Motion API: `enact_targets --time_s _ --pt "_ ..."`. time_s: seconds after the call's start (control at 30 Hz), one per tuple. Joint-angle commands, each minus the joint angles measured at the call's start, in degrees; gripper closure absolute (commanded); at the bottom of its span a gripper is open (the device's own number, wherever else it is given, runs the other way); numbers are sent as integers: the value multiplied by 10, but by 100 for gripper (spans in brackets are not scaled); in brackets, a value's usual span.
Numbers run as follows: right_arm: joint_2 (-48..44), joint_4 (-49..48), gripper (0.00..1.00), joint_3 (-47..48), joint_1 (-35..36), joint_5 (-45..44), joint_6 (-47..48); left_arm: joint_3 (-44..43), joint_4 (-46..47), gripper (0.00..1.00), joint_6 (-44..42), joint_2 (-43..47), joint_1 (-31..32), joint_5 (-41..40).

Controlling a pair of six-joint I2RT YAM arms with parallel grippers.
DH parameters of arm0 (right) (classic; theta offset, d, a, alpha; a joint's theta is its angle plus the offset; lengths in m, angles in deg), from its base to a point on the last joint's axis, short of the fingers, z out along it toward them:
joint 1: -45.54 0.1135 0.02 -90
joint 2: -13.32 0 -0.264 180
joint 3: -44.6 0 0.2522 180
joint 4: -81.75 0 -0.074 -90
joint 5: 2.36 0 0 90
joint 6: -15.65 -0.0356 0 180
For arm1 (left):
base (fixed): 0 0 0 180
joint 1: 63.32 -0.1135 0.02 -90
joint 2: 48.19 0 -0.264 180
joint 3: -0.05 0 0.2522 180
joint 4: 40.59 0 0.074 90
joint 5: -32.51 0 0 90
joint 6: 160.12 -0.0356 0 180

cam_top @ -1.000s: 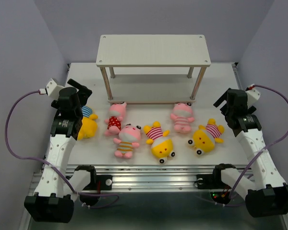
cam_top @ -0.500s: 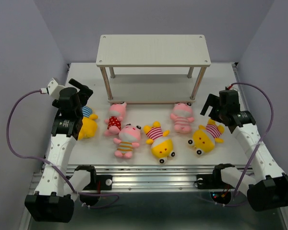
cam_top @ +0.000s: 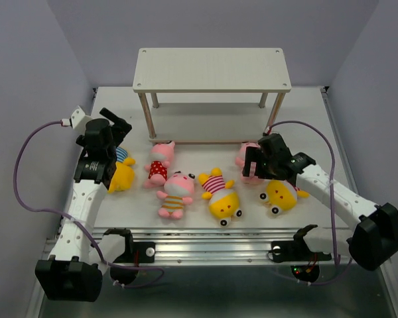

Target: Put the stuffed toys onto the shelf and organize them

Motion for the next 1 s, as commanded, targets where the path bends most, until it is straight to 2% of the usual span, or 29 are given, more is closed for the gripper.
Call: enact_targets --time_s 0.0,0.4,0.5,0.53,0.57,0.6,0.63,0.67,0.7,0.73,0.77,0.83,0.87,0.93,0.97 --pt "28 -49 0 4 24 -33 -13 6 25 1 -11 6 -4 -4" --pt "117 -52 0 13 35 -88 -26 10 23 1 -14 12 -4 -11" --pt "128 -58 3 10 35 -92 -23 10 23 1 -14 11 -4 -11" --pt "130 -67 7 9 35 -89 -22 10 23 1 -15 10 -4 -11" --pt "131 -72 18 7 35 -85 -20 10 23 1 -14 10 -5 -11" --pt "131 -77 24 5 35 -78 -16 9 23 1 -14 9 -4 -11" --pt "133 -82 36 5 35 -79 -17 9 23 1 -14 7 -4 -11" --pt "134 -84 41 4 35 -79 -16 9 23 1 -14 8 -4 -11" --pt "137 -84 51 5 35 -82 -14 9 23 1 -14 8 -4 -11" --pt "138 -84 51 5 35 -84 -14 9 23 1 -14 8 -4 -11" --pt "139 -84 58 5 35 -85 -13 9 23 1 -14 9 -4 -11" --pt "141 -84 64 6 35 -85 -7 10 24 1 -14 9 -4 -10" --pt "141 -84 74 6 35 -84 -6 10 24 1 -14 9 -4 -9" --pt "138 -80 82 9 35 -78 1 11 25 1 -14 9 -4 -9" --pt "134 -79 90 12 35 -78 4 11 26 1 -14 8 -5 -8"
